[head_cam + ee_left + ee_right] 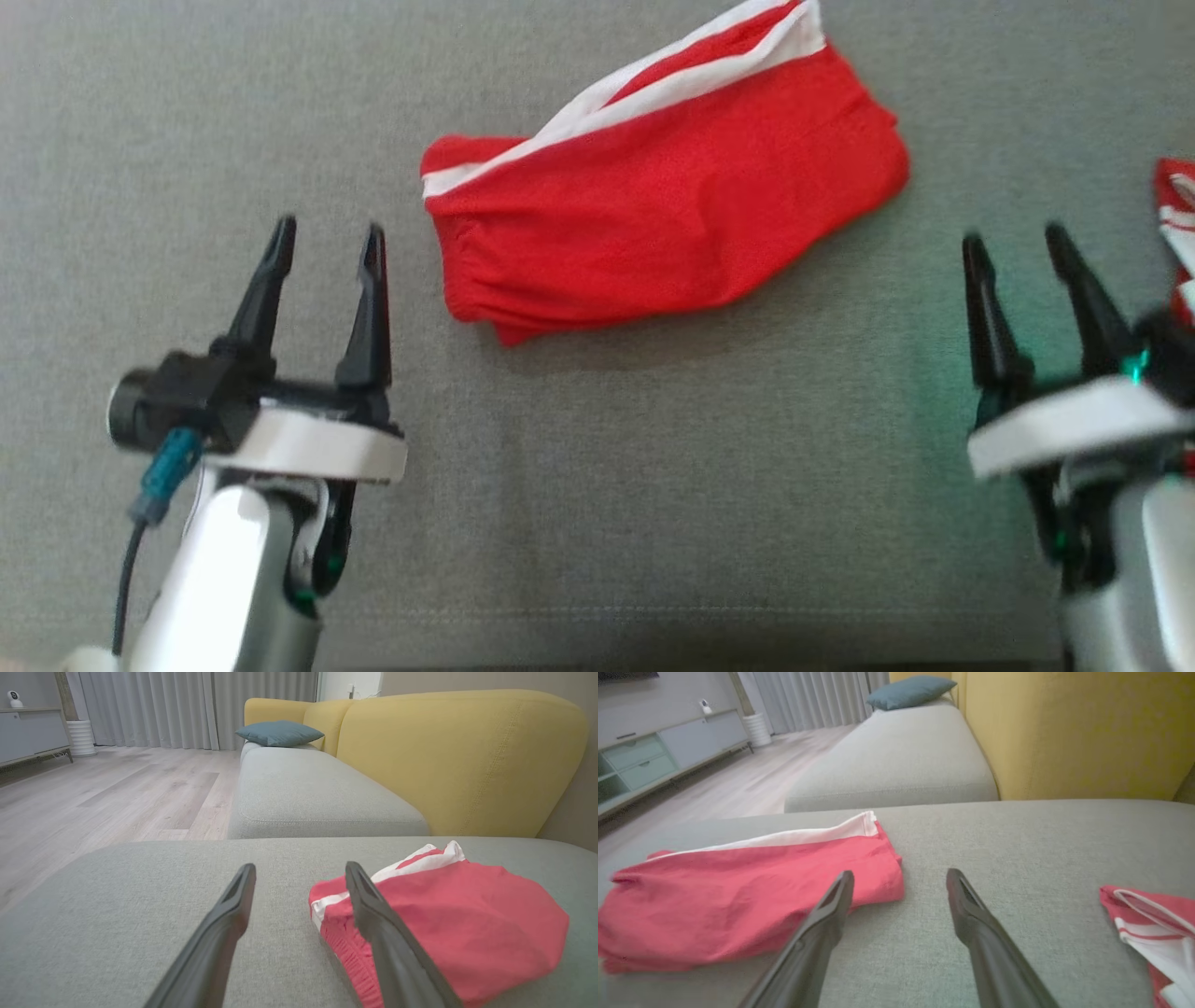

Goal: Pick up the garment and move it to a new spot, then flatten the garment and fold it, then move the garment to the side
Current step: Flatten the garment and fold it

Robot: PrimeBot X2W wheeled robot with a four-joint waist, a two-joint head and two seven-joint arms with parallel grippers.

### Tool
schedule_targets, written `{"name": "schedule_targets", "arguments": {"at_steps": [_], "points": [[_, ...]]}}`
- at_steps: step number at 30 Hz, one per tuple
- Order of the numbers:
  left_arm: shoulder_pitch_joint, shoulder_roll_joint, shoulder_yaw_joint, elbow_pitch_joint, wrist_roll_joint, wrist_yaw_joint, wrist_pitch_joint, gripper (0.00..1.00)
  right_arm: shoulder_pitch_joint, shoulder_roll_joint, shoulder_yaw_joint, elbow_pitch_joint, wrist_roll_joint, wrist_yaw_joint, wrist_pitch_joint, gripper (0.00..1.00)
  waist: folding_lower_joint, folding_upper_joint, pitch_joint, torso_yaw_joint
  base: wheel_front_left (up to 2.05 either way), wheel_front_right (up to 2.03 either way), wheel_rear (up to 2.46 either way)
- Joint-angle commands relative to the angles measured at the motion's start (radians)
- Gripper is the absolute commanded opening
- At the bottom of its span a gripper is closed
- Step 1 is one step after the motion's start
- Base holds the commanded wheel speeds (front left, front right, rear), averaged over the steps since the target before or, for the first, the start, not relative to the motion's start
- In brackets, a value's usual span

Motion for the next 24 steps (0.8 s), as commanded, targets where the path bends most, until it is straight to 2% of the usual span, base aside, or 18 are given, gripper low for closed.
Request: {"name": "schedule_targets", "arguments": {"at_steps": [1,10,16,19,21,22,24], "points": [[-0.054,0.007,0.043,-0.040,0.011,-0.010,-0.005,1.00,-0.094,-0.043,0.033,0.012,0.019,-0.001,0.027,1.00,0.0000,-0.0001,0.037,0.023,0.00,0.00,0.00],[-0.108,-0.031,0.049,-0.030,0.025,-0.040,-0.005,1.00,-0.402,-0.143,0.132,0.307,0.094,-0.001,0.191,1.00,0.0000,-0.0001,0.108,0.078,0.00,0.00,0.00],[-0.125,-0.052,0.059,-0.017,0.037,-0.059,-0.005,1.00,-0.525,-0.156,0.162,0.484,0.122,-0.001,0.295,1.00,0.0000,-0.0001,0.124,0.098,0.00,0.00,0.00],[-0.126,-0.058,0.063,-0.014,0.041,-0.064,-0.005,1.00,-0.546,-0.151,0.176,0.523,0.140,-0.001,0.326,1.00,0.0000,-0.0001,0.124,0.101,0.00,0.00,0.00],[-0.124,-0.062,0.069,-0.012,0.045,-0.067,-0.005,1.00,-0.558,-0.146,0.189,0.536,0.160,-0.001,0.329,0.17,0.0000,-0.0001,0.122,0.099,0.00,0.00,0.00],[-0.123,-0.064,0.073,-0.011,0.047,-0.069,-0.005,1.00,-0.557,-0.144,0.194,0.539,0.168,-0.001,0.325,0.00,0.0000,-0.0001,0.120,0.096,0.00,0.00,0.00],[-0.115,-0.068,0.082,-0.007,0.054,-0.074,-0.005,1.00,-0.535,-0.138,0.197,0.530,0.188,-0.001,0.286,0.00,0.0000,-0.0001,0.105,0.084,0.00,0.00,0.00]]}}
